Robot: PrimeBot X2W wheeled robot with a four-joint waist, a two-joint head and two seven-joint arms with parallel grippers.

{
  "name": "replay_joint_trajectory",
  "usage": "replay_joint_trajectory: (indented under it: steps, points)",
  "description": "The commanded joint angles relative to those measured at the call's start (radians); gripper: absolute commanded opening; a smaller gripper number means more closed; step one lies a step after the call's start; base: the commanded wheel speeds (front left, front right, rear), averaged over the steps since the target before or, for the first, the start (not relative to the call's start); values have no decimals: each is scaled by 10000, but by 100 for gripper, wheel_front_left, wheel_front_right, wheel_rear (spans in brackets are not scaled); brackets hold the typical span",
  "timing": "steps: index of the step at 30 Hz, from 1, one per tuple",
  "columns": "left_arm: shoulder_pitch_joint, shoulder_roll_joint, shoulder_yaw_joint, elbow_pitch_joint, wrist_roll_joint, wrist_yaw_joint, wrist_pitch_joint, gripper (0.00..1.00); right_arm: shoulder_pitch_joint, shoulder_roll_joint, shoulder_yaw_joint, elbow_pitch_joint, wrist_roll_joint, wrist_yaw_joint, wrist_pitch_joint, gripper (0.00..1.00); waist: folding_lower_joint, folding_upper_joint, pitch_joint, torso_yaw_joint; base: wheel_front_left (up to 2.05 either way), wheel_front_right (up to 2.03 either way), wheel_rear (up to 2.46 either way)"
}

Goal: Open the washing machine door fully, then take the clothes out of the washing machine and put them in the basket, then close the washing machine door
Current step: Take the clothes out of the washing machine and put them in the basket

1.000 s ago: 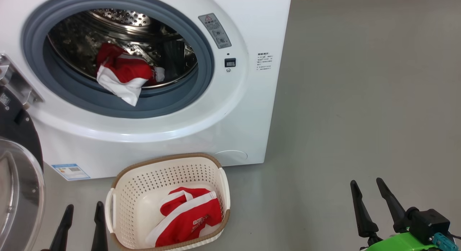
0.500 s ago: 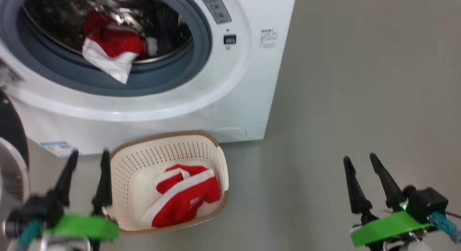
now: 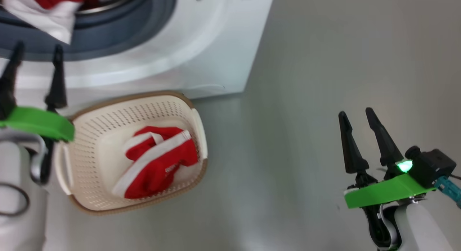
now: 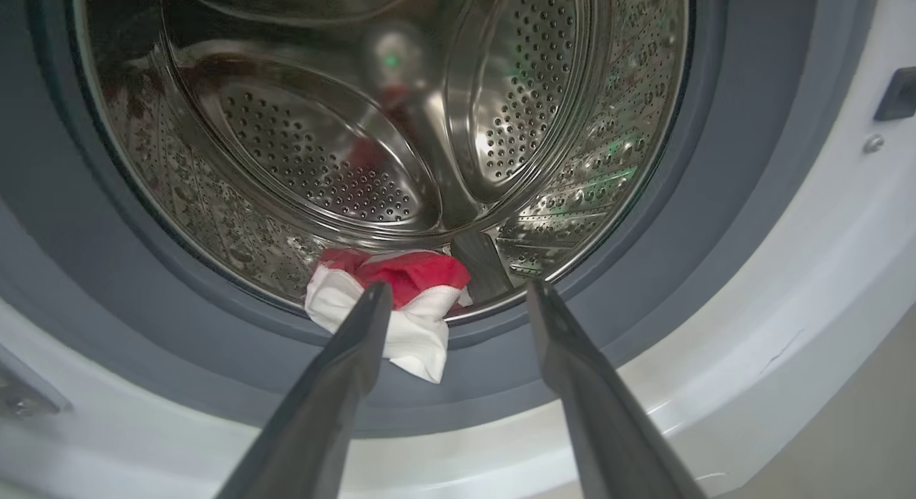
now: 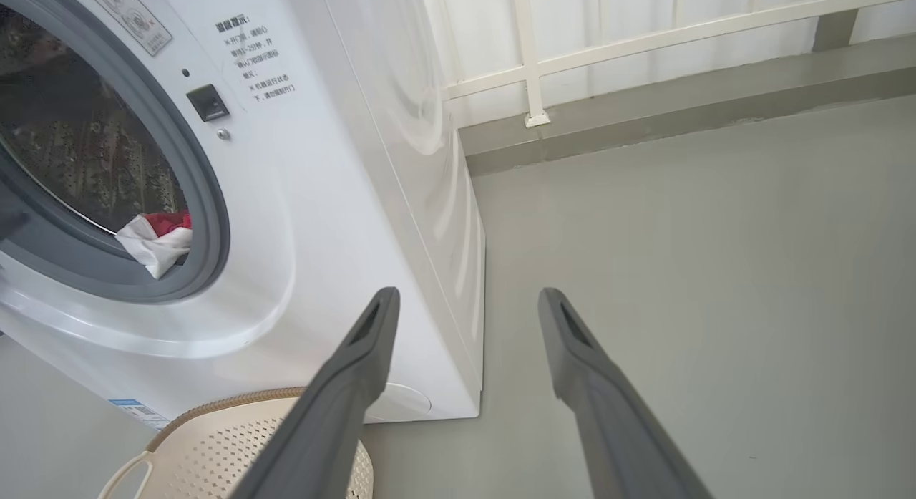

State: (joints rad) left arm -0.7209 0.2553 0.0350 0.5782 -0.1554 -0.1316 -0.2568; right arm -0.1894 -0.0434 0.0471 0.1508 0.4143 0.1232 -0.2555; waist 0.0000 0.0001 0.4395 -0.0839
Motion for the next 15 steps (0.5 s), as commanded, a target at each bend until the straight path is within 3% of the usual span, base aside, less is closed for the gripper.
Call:
replay_joint_trajectory:
  steps: [1, 8, 15]
  points:
    - [-338, 569, 228, 11, 116, 10, -49, 100, -153, -68, 285, -299, 58, 75, -63, 100, 0, -1, 991, -825, 0, 0, 0]
    - [-2163, 1262, -186, 1712, 708, 18, -49, 100, -442, -68, 388, -478, 312, 75, -63, 100, 0, -1, 1818, -1166, 0, 0, 0]
    - [-3751, 1661, -674, 3049, 1418, 350, -49, 100, -661, -68, 481, -538, 499, 75, -63, 100, 0, -1, 2244, -1299, 0, 0, 0]
